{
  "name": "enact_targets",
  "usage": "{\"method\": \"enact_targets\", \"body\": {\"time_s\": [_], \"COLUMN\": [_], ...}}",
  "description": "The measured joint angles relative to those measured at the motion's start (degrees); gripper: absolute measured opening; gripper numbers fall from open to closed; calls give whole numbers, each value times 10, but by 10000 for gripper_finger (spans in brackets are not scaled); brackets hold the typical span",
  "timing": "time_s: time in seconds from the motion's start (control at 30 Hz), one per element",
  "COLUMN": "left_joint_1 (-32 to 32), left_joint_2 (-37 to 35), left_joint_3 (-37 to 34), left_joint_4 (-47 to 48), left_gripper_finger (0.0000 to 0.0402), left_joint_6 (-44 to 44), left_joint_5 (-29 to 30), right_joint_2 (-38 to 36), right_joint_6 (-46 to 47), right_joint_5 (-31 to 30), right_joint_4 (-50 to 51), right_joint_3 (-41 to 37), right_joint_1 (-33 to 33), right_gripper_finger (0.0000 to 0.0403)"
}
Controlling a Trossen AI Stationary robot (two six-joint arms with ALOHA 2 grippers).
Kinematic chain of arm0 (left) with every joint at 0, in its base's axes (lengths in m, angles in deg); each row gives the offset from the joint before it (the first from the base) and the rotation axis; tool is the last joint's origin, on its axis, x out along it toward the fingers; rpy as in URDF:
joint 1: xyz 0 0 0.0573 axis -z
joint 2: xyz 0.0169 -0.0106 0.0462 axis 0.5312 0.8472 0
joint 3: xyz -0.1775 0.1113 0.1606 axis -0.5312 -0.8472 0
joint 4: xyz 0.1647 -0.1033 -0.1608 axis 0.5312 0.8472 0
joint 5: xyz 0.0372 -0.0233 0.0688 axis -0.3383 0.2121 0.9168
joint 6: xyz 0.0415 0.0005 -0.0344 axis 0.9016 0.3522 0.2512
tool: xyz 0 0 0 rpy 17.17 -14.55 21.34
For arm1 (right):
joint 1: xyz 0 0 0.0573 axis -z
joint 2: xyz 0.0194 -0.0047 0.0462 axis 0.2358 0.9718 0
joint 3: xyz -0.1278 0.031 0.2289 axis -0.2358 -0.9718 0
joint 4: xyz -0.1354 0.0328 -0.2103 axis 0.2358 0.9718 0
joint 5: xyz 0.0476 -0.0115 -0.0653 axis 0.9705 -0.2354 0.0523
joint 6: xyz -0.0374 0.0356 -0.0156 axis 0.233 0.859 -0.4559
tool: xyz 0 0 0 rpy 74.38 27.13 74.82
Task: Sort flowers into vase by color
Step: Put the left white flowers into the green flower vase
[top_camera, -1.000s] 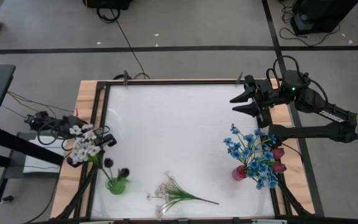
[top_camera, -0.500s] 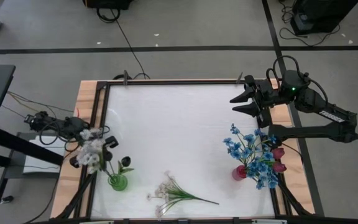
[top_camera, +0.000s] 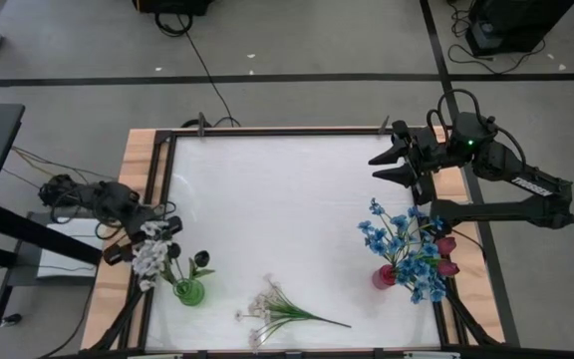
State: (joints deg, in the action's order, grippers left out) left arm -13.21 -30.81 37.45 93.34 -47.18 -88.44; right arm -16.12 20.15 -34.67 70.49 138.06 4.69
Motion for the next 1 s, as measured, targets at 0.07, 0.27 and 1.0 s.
{"method": "enact_targets", "body": {"time_s": [0.07,0.27,1.0], "left_joint_1": [0,0,0], "left_joint_2": [6,31,177], "left_joint_3": [30,127,343], "left_joint_4": [51,193,468], "left_gripper_finger": [267,268,285], "left_joint_6": [17,53,-47], "left_joint_5": [-1,21,189], "right_joint_2": [0,0,0], "right_joint_6": [0,0,0], "right_joint_5": [0,0,0], "right_joint_4": [0,0,0], "right_joint_3": [0,0,0], "right_joint_1": [0,0,0], "right_gripper_finger": [151,151,151]}}
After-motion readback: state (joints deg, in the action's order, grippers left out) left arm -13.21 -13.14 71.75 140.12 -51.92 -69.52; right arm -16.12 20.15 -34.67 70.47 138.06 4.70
